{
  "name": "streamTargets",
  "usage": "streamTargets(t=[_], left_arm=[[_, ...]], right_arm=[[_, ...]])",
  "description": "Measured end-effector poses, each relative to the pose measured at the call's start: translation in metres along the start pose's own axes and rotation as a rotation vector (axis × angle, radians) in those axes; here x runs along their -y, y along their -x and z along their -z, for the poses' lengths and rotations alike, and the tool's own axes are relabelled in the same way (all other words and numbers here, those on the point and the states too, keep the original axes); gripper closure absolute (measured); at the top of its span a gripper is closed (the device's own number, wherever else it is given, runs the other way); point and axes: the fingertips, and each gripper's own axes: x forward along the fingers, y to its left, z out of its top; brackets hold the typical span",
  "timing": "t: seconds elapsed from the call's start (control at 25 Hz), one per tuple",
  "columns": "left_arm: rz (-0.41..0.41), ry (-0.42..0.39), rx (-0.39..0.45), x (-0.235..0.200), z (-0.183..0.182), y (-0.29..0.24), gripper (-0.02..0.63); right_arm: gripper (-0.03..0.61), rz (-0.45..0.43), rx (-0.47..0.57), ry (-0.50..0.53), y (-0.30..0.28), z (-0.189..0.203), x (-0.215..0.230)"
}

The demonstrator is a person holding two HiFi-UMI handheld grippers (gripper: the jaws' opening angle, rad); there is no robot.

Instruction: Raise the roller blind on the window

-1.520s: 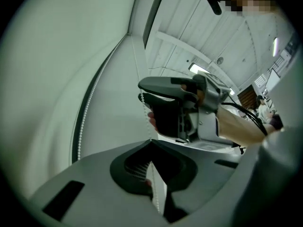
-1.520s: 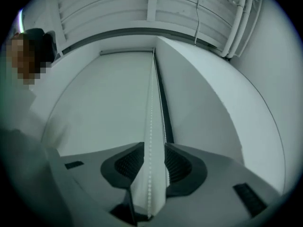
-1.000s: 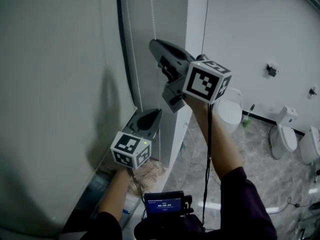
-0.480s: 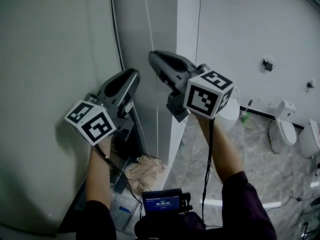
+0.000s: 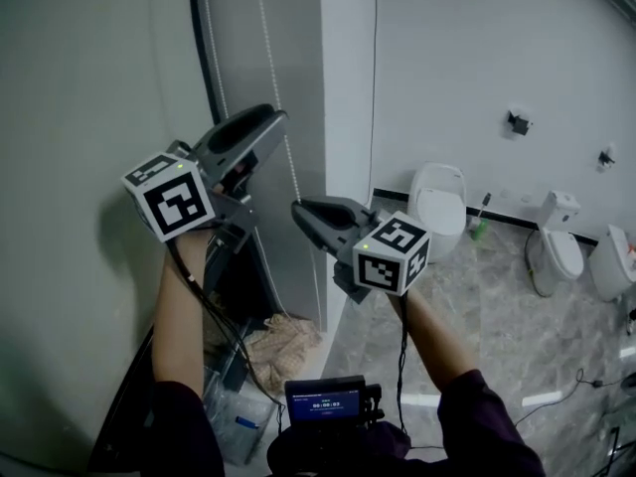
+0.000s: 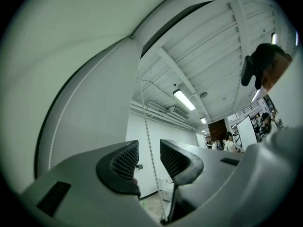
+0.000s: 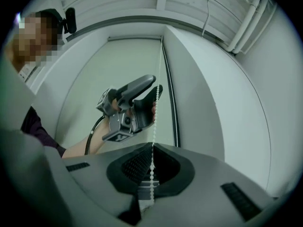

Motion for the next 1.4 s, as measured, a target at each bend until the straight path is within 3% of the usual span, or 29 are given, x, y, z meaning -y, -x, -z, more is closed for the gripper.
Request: streamTargets(t=[0.16, 0.24, 0.48, 0.6, 0.8, 1.04, 1.2, 1.4], left_arm=[[0.0, 0.017, 0.01, 0.0, -0.003, 0.002, 0.517], [-0.01, -0.001, 0.004, -0.002, -0.001, 0.003, 0.575], [-0.045, 0.001, 0.025, -0.004, -0.003, 0.005, 0.594], [-0.052, -0.04, -0.024, -0.018, 0.013, 0.002, 0.594], [-0.053, -0.028, -0.092, -0.027, 0.042, 0.004, 0.594], [-0.037, 0.002, -0.227, -0.009, 0.12, 0.013, 0.594], [-0.03, 0.103, -0.279, 0.0, 0.171, 0.026, 0.594], [-0.04, 0.187, -0.309, 0.007, 0.205, 0.048, 0.594]], right_arm=[[0.563, 0.008, -0.036, -0.07, 0.006, 0.045, -0.006], [0.563, 0.016, -0.033, -0.097, 0.009, 0.056, -0.002], [0.561, 0.014, -0.04, -0.095, 0.023, 0.043, 0.012], [0.558, 0.012, 0.017, -0.101, 0.015, 0.018, 0.031], [0.549, 0.018, 0.174, -0.132, -0.003, -0.073, 0.052], [0.549, -0.046, 0.233, -0.074, -0.025, -0.139, 0.038], [0.549, -0.068, 0.219, -0.053, -0.039, -0.144, 0.022], [0.557, -0.061, 0.165, -0.047, -0.043, -0.121, 0.02]])
